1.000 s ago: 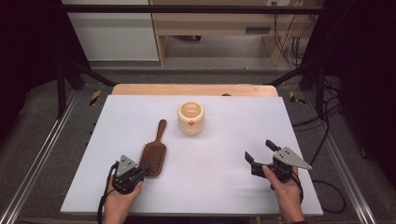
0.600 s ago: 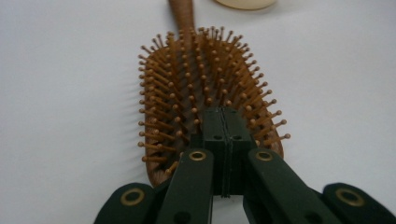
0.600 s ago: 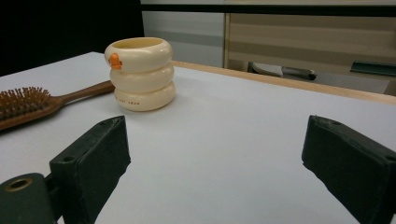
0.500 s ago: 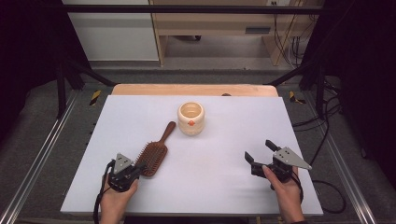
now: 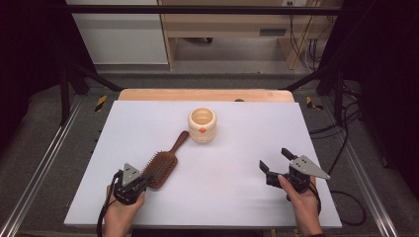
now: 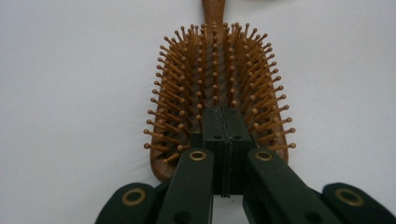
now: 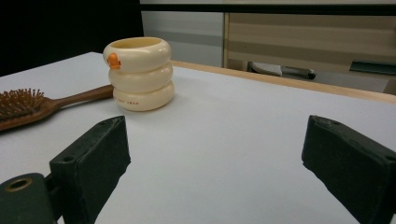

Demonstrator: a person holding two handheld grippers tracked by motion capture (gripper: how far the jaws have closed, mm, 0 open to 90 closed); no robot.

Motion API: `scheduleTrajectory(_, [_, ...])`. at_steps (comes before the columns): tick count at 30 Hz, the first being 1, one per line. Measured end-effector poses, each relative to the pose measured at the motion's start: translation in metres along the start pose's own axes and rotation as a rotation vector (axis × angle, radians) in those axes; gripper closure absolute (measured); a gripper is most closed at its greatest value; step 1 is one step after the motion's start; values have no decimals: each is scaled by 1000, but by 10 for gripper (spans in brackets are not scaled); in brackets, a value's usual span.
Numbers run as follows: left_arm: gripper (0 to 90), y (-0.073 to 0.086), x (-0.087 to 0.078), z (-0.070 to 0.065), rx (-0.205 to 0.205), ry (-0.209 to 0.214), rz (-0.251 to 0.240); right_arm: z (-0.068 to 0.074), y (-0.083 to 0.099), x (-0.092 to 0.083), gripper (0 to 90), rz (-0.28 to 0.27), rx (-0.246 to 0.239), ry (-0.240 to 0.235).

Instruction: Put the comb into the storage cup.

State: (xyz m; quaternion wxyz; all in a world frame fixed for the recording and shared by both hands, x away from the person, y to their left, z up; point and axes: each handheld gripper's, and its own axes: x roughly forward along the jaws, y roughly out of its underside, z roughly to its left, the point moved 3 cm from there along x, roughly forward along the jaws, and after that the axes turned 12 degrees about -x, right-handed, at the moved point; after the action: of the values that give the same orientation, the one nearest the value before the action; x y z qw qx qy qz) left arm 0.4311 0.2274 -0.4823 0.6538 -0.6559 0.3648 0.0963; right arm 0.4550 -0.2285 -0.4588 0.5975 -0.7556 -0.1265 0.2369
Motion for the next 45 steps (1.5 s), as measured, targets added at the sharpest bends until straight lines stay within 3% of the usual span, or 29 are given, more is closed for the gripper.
scheduleTrajectory(9, [900,6,-12,12,15,-16,7,0,1,1,77,6,0,0])
scheduleTrajectory(15, [900,6,-16,23,-9,-4,10,0,1,1,77,8,-1,-1])
scheduleTrajectory(24, [900,5,-16,25,11,-11,15,0,1,1,77,8,0,0])
scheduleTrajectory(36, [900,5,-17,27,4,6,24,0,1,0,77,7,1,-1])
scheduleTrajectory(42, [900,5,-21,31,6,-8,28,0,1,-1,77,5,3,-1])
scheduleTrajectory(45, [900,5,-22,34,-26,17,25,0,1,-1,77,5,2,-2])
